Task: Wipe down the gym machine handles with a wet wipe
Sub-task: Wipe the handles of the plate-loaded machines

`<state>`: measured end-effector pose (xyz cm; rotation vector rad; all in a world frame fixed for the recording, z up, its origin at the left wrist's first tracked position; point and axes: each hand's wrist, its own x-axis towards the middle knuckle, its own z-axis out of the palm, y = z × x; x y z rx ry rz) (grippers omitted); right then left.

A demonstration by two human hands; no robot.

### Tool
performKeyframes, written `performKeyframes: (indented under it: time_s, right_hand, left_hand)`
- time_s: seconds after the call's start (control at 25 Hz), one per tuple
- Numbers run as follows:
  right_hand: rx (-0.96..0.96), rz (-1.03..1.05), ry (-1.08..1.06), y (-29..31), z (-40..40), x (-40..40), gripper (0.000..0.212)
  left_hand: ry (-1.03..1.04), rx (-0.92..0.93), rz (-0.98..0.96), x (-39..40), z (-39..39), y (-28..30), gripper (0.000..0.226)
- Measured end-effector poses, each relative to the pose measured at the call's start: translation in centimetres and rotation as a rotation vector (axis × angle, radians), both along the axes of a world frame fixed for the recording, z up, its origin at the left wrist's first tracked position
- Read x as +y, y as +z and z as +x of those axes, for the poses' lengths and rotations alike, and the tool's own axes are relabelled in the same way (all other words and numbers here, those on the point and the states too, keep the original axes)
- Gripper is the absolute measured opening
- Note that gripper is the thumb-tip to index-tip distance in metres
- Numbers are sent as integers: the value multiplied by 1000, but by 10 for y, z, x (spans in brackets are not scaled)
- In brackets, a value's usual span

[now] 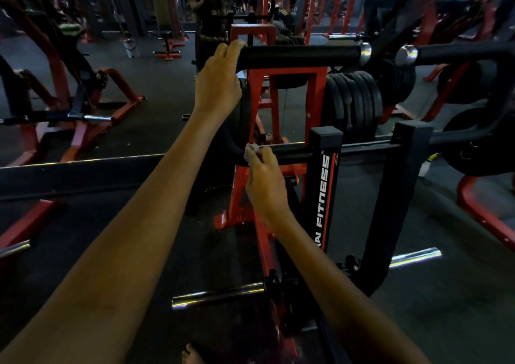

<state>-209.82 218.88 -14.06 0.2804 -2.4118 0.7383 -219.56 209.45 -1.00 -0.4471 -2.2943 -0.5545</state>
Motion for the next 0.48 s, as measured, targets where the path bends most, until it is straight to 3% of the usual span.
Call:
performKeyframes:
  time_s: [0.12, 0.2, 0.28, 0.4, 0.48]
  right_hand:
    - [-71, 94, -152, 3, 4, 47, 51]
    - [-86, 19, -287, 9, 5, 71, 44]
    - [-23, -96, -292, 9, 3, 75, 32]
    - [-31, -579, -23, -7, 11, 55, 15]
    - [-239, -1238, 121, -22, 23, 36, 13]
  left_hand:
    - [-35, -31, 2, 0, 1, 1, 51]
    - [-34, -54, -6, 0, 3, 3, 52]
    - [-15, -79, -12, 0, 4, 6, 54]
    - [-16, -142, -28, 0, 6, 9, 58]
    - [-24, -169, -41, 0, 7, 10, 58]
